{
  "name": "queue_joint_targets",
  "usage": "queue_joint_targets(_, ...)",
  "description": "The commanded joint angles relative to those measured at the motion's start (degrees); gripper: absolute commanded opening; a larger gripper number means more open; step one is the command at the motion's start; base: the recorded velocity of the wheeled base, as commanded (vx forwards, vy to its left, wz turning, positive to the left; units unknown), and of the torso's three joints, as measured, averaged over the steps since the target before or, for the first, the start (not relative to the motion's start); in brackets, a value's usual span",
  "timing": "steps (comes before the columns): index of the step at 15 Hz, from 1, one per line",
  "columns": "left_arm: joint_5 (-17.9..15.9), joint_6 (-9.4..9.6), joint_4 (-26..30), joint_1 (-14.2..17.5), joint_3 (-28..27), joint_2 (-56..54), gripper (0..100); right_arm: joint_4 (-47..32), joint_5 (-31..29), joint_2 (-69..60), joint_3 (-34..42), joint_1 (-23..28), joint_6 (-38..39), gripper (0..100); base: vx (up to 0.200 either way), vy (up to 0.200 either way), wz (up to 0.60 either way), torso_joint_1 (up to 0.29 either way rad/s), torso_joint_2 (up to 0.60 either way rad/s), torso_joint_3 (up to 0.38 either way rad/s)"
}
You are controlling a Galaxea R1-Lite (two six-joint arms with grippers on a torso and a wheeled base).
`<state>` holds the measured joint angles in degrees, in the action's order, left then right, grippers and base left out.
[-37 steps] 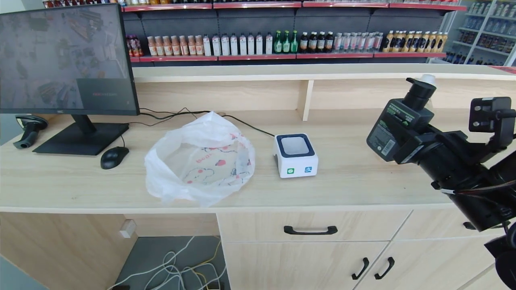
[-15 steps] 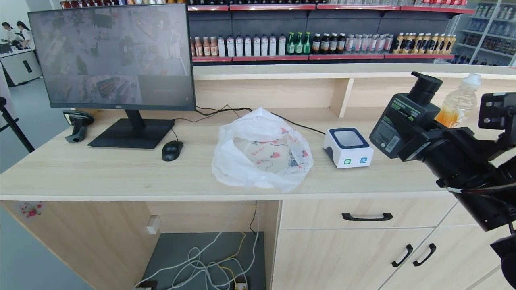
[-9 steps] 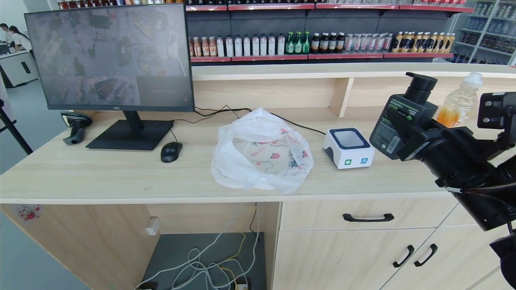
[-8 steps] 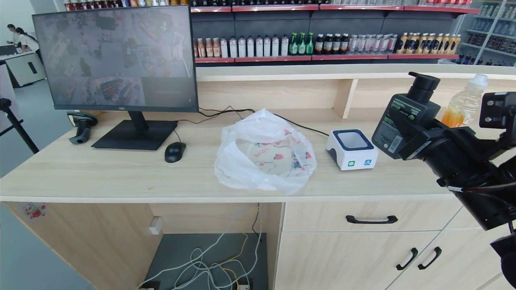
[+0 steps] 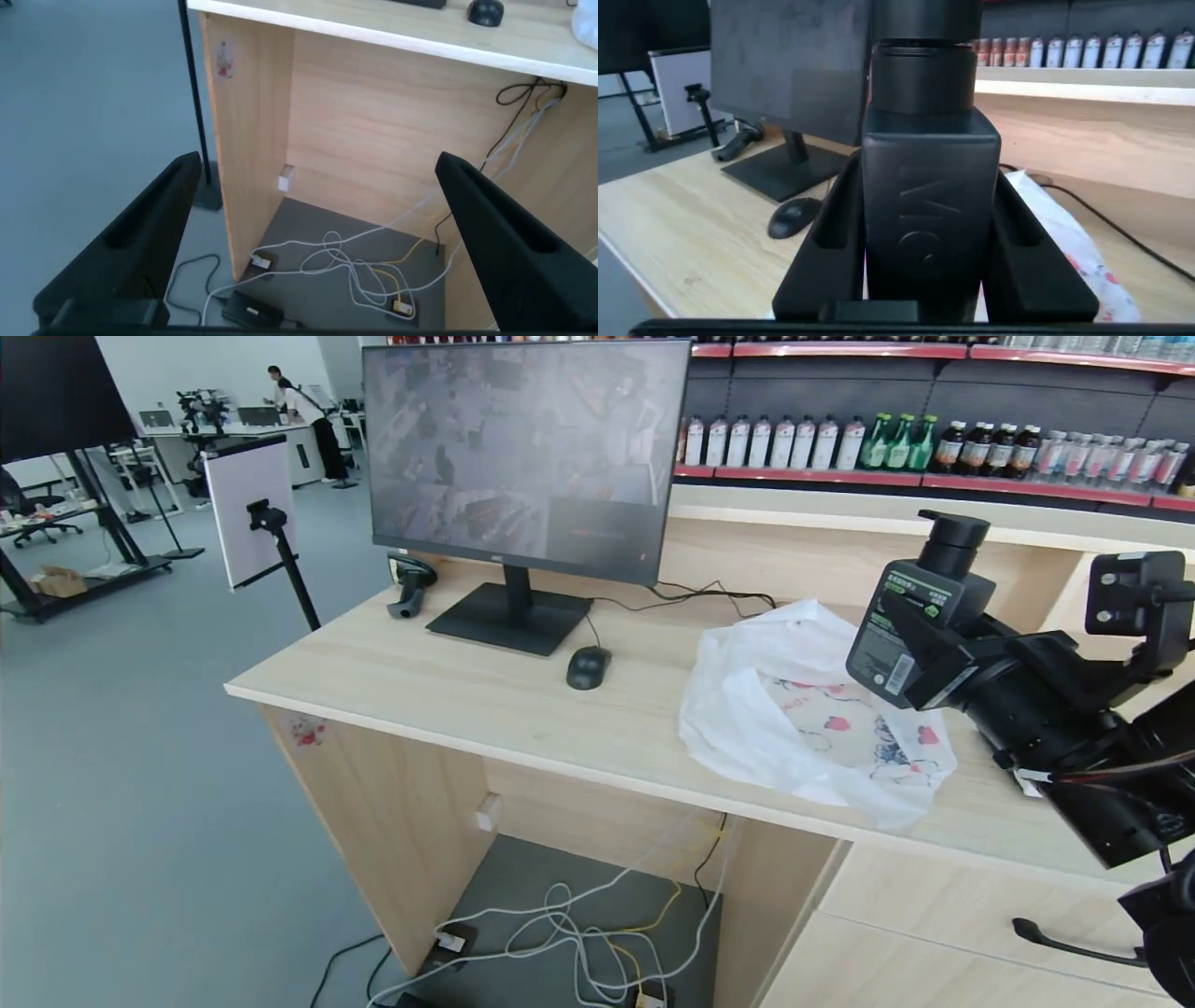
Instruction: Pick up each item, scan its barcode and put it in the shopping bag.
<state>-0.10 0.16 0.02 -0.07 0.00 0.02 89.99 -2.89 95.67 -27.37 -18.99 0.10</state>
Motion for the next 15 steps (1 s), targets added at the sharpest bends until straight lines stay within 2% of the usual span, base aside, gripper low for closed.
queue_joint_targets(1, -0.08, 0.02, 0.06, -0.01, 0.00, -0.02, 100, 0.01, -0.10, 3.38, -1.28, 0.36, 0.08, 0, 0.000, 0.000, 0.00, 0.000, 0.00, 0.000)
queue_joint_targets(6, 0.01, -0.07, -0.02, -0.01, 0.00, -0.02, 100, 0.01, -0.10, 14.02, -9.37, 1.85, 1.22, 0, 0.000, 0.000, 0.00, 0.000, 0.00, 0.000)
queue_joint_targets(15, -0.08, 0.02, -0.11, -0.01, 0.00, -0.02, 100, 0.01, -0.01, 23.77, -14.73, 1.41, 1.84, 0, 0.000, 0.000, 0.00, 0.000, 0.00, 0.000)
